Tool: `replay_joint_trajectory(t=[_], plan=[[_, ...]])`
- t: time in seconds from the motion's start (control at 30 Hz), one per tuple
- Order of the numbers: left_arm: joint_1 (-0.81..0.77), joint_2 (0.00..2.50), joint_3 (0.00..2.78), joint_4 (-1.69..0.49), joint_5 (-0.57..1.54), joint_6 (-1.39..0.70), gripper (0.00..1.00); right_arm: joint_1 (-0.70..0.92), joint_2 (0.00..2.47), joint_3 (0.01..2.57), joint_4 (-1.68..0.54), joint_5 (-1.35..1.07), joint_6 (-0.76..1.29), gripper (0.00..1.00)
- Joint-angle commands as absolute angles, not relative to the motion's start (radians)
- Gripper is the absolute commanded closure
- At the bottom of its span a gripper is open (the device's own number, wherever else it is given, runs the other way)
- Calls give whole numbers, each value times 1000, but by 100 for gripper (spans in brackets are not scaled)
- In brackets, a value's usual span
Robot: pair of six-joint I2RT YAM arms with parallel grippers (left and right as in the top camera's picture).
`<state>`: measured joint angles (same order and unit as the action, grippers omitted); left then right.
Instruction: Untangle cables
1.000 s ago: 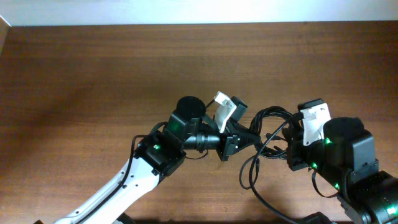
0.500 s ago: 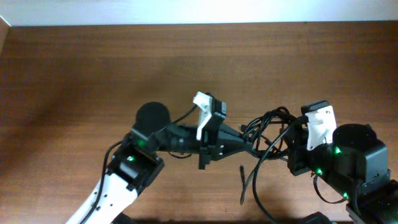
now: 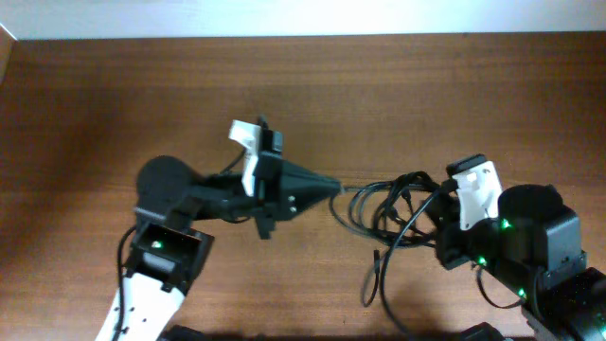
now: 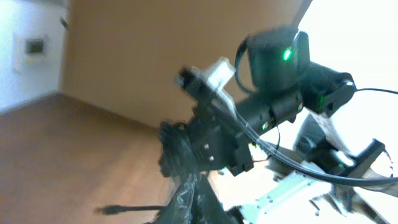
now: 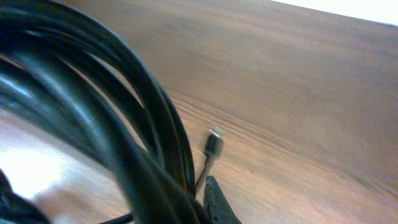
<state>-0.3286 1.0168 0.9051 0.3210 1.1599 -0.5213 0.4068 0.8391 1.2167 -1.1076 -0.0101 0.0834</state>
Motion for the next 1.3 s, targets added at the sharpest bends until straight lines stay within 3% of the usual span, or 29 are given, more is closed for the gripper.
replay_joint_trajectory(t=[0.0,0.1,0.13,0.2,0.3,0.4,0.83,1.07,1.1,1.17,1.27], plan=[[-204,949,943,300,1175,-519,98,379,841,1195,-1120,174,109,96],[-185,949,943,187,1206,-518,73,379,841,1195,-1119,174,109,96],[-185,950,943,168,1241,-499,52,379,841,1195,-1119,174,109,96],[-185,949,943,73,1303,-404,1,379,841,1195,-1115,173,122,96],[-188,949,943,-210,1240,-271,1,379,841,1195,-1069,156,167,96],[-192,949,943,-313,1179,-259,1,379,841,1195,-1013,104,167,96],[-540,979,943,-325,526,-555,1,379,841,1195,-953,-72,178,96],[-665,1094,943,-167,530,-569,1,379,841,1195,-956,-41,169,96],[-665,1094,943,-154,530,-569,15,379,842,1195,-962,-41,169,96],[-665,1093,943,-149,530,-569,66,379,842,1195,-972,-41,169,96],[-665,1094,943,-146,530,-569,100,379,842,1195,-979,-41,169,96]])
